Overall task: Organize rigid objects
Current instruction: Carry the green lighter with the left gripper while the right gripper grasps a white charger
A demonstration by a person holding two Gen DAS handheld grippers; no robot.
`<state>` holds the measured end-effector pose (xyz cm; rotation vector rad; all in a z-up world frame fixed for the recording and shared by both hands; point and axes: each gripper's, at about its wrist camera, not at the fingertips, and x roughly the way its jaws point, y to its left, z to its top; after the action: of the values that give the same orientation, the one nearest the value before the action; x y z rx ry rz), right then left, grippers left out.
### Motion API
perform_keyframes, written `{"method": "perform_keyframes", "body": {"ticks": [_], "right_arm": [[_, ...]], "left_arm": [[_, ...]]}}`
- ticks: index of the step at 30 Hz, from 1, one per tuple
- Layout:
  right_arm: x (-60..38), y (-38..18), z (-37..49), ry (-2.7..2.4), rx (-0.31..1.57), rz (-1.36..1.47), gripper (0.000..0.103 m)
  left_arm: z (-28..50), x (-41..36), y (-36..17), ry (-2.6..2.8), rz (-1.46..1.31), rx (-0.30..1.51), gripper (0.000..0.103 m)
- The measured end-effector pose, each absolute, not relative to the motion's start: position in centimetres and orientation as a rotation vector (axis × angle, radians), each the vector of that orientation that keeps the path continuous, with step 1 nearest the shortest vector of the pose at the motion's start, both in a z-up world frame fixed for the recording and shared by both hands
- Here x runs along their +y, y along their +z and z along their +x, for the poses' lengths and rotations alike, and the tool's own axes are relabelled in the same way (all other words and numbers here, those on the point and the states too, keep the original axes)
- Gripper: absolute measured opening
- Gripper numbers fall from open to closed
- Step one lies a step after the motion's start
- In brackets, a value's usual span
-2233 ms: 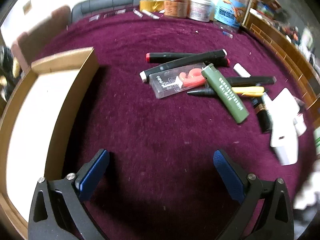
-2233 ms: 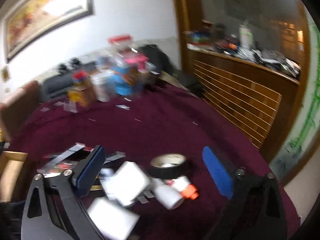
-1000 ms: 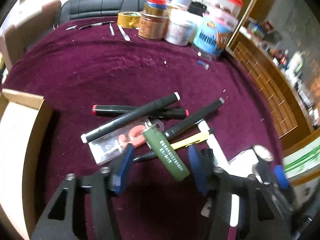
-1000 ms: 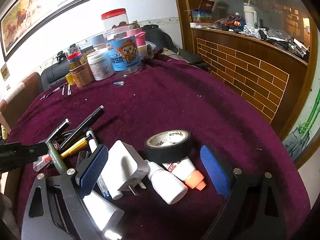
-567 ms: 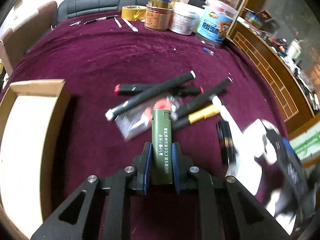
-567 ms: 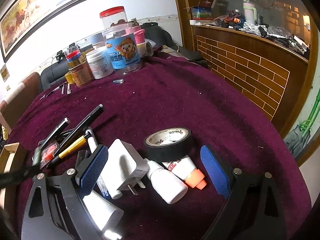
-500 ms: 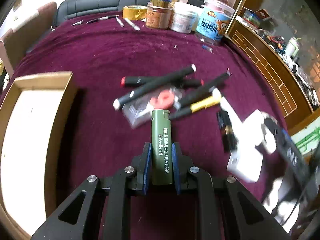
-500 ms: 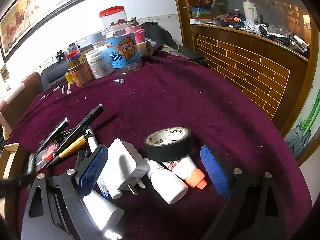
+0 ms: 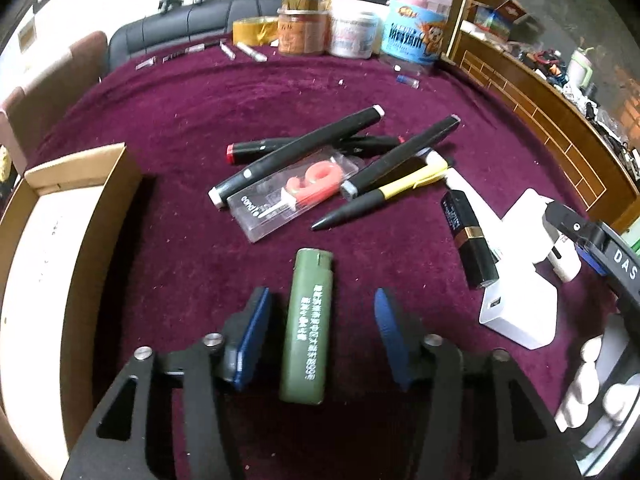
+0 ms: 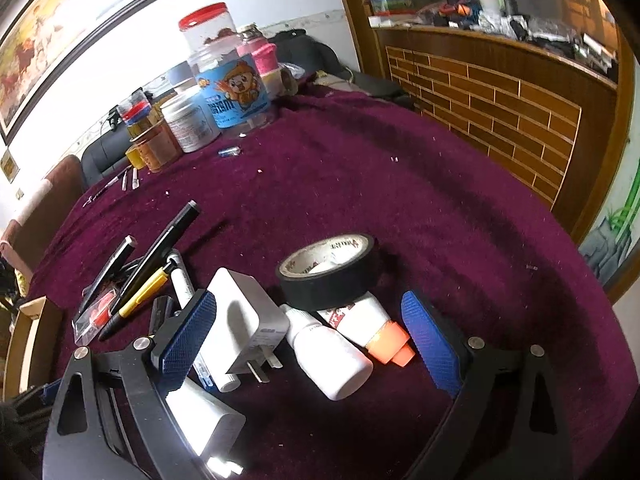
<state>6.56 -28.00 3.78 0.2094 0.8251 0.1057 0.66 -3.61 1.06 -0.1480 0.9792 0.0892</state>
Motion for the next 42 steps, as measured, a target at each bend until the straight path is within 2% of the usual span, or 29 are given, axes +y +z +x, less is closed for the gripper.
{"method": "perform_keyframes", "body": {"ticks": [1, 3, 5, 9, 13, 14, 15, 16, 17, 19, 21, 22, 28, 36, 42], "right_arm": [[-28.1, 3.6, 6.8, 0.106, 0.842, 0.217, 0.095], [-28.1, 3.3, 7.0, 0.11, 0.867, 0.22, 0.095], [-28.2, 3.9, 6.5, 0.084, 0.849, 0.2, 0.094], [-25.6, 8.7, 4.6, 0.105, 0.782, 0.021, 0.094], [-21.5, 17.6, 3.2, 0.197, 0.494, -0.156, 0.097], [-21.1, 18.1, 3.1, 0.216, 0.456, -0.174, 0.103], [-20.9, 18.1, 3.4, 0.234, 0.482, -0.169, 0.103], [-21.2, 16.9, 4.3, 0.253, 0.614, -0.112, 0.103], [-21.7, 15.9, 4.5, 0.269, 0.681, -0.041, 0.101], [-23.7, 12.8, 3.5, 0.284, 0.756, 0.161, 0.101], [-24.9, 10.5, 1.9, 0.209, 0.762, 0.207, 0.101], [-25.3, 9.6, 1.2, 0.172, 0.762, 0.214, 0.101], [-25.3, 9.0, 0.2, 0.153, 0.76, 0.168, 0.101], [-22.5, 10.0, -0.3, 0.351, 0.794, 0.02, 0.101], [-21.5, 6.5, 1.9, 0.431, 0.937, 0.026, 0.101]], "left_arm": [[0.7, -3.7, 1.0, 0.086, -0.14, 0.966, 0.055], [0.4, -4.5, 0.7, 0.071, -0.091, 0.938, 0.066], [0.5, -5.0, 0.5, 0.071, -0.059, 0.938, 0.068], [0.6, -4.8, 0.6, 0.04, -0.081, 0.938, 0.079], [1.0, -6.0, 0.2, 0.04, -0.025, 0.964, 0.09], [1.1, -6.1, 0.2, 0.045, -0.019, 0.966, 0.09], [1.1, -6.0, 0.2, 0.044, -0.024, 0.967, 0.09], [1.1, -6.0, 0.1, 0.041, -0.027, 0.966, 0.09], [1.0, -5.9, 0.2, 0.04, -0.033, 0.962, 0.087], [0.7, -5.5, 0.4, 0.06, -0.048, 0.945, 0.067], [0.2, -4.9, 0.7, 0.077, -0.072, 0.916, 0.023], [0.1, -4.5, 0.8, 0.078, -0.087, 0.911, 0.016], [-2.1, -2.9, 2.2, -0.015, -0.236, 0.889, 0.016], [-8.8, -0.1, 7.8, -0.111, -0.34, 0.76, 0.016], [-11.5, 2.4, 8.7, -0.057, -0.376, 0.72, 0.016]]}}
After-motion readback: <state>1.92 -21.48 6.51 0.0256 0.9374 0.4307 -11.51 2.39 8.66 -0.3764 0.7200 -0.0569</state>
